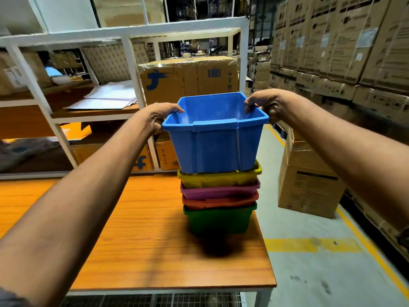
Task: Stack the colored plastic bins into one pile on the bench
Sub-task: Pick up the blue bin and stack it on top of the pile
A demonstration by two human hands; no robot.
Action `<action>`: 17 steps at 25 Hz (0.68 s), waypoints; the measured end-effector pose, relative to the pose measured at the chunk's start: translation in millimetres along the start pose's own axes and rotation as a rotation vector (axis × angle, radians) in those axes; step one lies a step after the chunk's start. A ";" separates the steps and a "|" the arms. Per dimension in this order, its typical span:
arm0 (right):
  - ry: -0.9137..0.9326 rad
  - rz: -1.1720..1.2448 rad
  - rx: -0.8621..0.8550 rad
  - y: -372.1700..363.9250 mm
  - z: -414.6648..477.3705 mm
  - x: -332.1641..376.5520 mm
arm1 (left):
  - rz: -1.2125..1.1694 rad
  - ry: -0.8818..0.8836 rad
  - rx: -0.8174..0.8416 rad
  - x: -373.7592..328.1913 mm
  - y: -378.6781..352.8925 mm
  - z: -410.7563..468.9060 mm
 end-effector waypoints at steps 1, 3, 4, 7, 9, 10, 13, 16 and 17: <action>-0.011 0.016 -0.001 -0.3 3.0 -2.5 | -0.008 -0.007 -0.012 1.9 -1.7 1.9; -0.031 0.048 -0.001 -1.0 9.0 -7.7 | -0.020 -0.021 -0.026 4.7 -5.5 6.3; -0.036 0.060 -0.002 -1.0 11.1 -9.3 | -0.029 -0.022 -0.026 5.3 -7.0 7.9; -0.020 0.057 -0.003 0.6 16.6 -6.8 | -0.047 -0.024 -0.035 2.9 -4.4 15.7; 0.021 0.027 -0.004 2.0 19.2 -0.7 | -0.040 -0.055 -0.070 -2.0 -0.2 20.2; 0.056 0.010 -0.014 3.1 20.0 2.8 | -0.022 -0.087 -0.103 -5.4 1.2 21.7; 0.193 -0.030 -0.105 8.5 24.4 13.3 | -0.005 -0.247 -0.178 -21.0 2.1 21.6; 0.411 -0.161 -0.268 12.6 30.0 19.2 | 0.004 -0.480 -0.193 -37.3 1.3 15.4; 0.513 -0.262 -0.368 15.5 30.8 21.9 | 0.041 -0.568 -0.195 -43.6 1.5 13.0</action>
Point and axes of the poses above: each hand's wrist, its own z-axis towards the middle knuckle, its own y-axis out of the back of the hand, x = y × z, the point moved 3 cm from there along z, towards the middle knuckle, and after that the axes turned 4 degrees about y, right-handed, at the moved point
